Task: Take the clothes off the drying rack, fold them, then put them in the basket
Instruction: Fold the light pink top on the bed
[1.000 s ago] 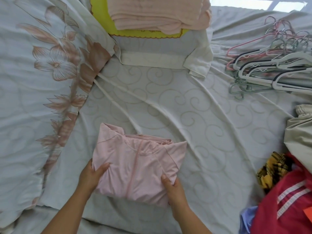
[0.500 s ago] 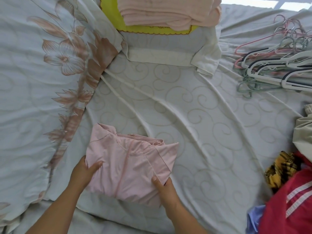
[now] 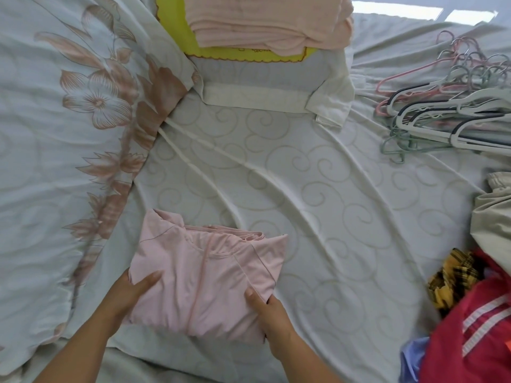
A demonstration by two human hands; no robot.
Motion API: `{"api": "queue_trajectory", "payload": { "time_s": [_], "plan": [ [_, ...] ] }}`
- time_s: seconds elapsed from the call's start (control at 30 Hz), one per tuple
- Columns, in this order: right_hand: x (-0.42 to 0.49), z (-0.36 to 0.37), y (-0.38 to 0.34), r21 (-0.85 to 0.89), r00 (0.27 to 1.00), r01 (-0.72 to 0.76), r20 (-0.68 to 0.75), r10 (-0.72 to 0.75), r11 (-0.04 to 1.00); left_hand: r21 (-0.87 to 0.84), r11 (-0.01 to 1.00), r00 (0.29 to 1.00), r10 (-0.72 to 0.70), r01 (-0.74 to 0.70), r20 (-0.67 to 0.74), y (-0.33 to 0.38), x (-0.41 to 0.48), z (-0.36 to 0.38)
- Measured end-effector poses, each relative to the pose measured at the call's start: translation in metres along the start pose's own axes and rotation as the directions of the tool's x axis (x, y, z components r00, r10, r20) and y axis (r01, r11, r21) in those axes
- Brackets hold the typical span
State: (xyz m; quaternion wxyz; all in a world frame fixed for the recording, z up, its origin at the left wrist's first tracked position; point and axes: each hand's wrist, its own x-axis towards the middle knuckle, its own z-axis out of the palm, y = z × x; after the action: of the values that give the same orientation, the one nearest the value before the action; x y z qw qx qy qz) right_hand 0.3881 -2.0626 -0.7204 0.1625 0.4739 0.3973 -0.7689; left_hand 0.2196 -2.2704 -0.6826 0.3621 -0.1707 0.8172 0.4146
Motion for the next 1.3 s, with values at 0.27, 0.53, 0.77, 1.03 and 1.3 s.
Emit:
{"api": "queue_trajectory", "payload": {
  "time_s": [0.27,0.53,0.77,1.03,1.3],
  "plan": [
    [-0.002,0.003,0.003,0.074,1.000,0.017,0.001,-0.017,0.997,0.207,0.974,0.979,0.124,-0.089,-0.160,0.007,-0.008,0.004],
    [-0.011,0.003,-0.029,0.054,0.984,0.120,-0.139,-0.112,0.991,0.297,0.936,0.934,0.262,-0.186,-0.241,0.034,-0.026,0.020],
    [-0.033,-0.040,-0.084,0.079,0.969,0.230,-0.115,-0.220,0.970,0.395,0.877,0.872,0.398,-0.272,-0.285,0.097,-0.061,0.062],
    [-0.075,-0.160,-0.156,0.054,0.941,0.329,-0.105,-0.322,0.943,0.323,0.887,0.881,0.412,-0.330,-0.231,0.172,-0.121,0.165],
    [-0.139,-0.331,-0.233,-0.007,0.877,0.465,-0.137,-0.461,0.885,0.301,0.841,0.851,0.505,-0.449,-0.142,0.234,-0.199,0.317]
  ]
}}
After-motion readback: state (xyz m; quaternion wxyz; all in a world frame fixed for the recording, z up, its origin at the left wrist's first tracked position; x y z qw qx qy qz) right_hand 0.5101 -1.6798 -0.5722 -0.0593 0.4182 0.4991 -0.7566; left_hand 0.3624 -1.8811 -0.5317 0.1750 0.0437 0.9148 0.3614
